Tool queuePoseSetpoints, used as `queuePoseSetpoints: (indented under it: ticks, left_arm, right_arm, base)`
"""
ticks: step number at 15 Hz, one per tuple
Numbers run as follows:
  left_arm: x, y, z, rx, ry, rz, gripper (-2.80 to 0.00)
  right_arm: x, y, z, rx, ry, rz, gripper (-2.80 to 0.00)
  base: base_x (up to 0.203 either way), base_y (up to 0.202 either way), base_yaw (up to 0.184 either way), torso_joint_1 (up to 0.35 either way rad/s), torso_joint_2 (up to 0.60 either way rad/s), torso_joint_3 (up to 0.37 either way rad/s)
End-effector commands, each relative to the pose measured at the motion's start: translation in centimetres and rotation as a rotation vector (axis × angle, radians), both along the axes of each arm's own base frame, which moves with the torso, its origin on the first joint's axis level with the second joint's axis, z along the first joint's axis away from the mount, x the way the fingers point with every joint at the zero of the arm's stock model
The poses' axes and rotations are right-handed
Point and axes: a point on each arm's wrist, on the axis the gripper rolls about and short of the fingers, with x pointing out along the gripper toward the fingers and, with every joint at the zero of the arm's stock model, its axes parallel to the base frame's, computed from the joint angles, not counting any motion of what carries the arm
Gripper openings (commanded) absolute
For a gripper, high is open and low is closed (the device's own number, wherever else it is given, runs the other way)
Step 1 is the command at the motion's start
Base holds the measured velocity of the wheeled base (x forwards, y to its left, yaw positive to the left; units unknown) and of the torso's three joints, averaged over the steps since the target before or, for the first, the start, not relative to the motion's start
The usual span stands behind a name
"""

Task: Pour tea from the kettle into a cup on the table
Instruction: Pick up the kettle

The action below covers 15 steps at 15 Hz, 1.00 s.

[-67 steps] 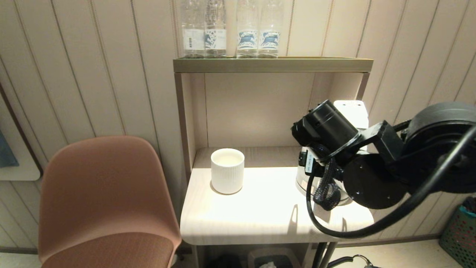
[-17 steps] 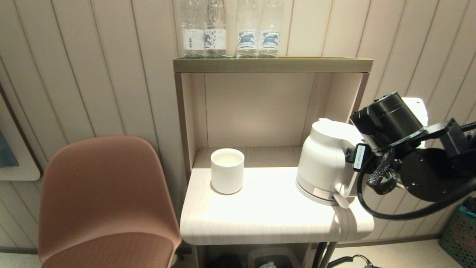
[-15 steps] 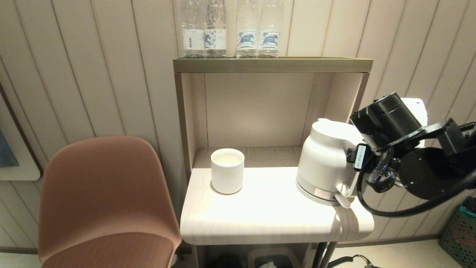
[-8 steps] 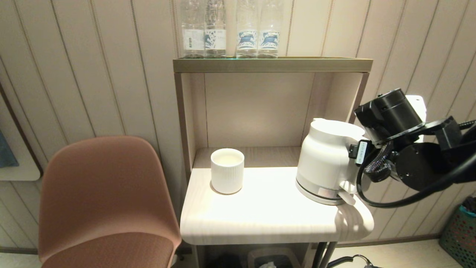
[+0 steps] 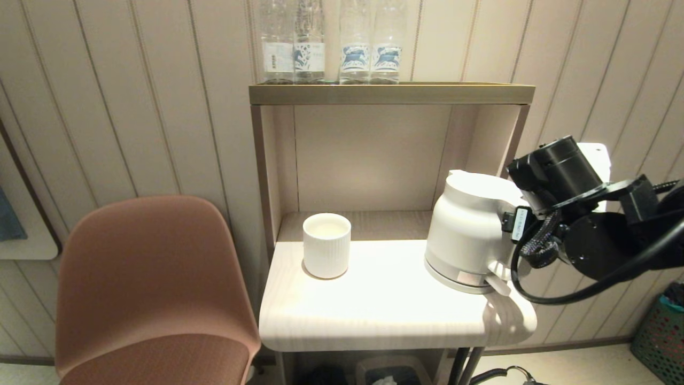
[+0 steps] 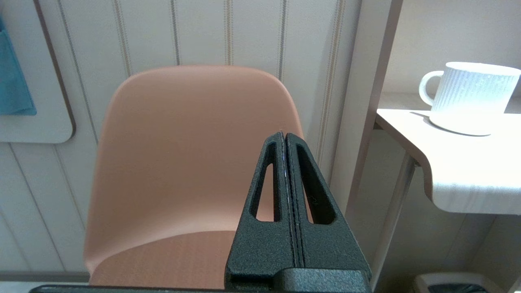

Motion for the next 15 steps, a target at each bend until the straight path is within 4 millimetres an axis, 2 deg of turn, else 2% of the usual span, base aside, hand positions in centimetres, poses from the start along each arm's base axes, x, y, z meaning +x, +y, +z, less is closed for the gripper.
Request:
queuePoseSetpoints:
  ticks: [1,8,15]
  left_arm:
    - [0.0,0.0,0.0,0.0,-0.002,0.001,-2.8]
    - [0.0,0.0,0.0,0.0,-0.002,0.001,-2.8]
    - [0.0,0.0,0.0,0.0,-0.003,0.001,-2.8]
  right_arm:
    - [0.0,0.0,-0.4,-0.006,0.01,-0.002,0.0]
    - [0.3,-0.1,-1.0,-0.005,0.007,-0.012,0.0]
    - [-1.0,0.4,-0.7,0.021,-0.034,0.018,0.0]
  base:
    - [0.0,0.0,0.0,0.0,0.0,0.0]
    - [0.0,0.0,0.0,0.0,0.0,0.0]
    - [0.0,0.0,0.0,0.0,0.0,0.0]
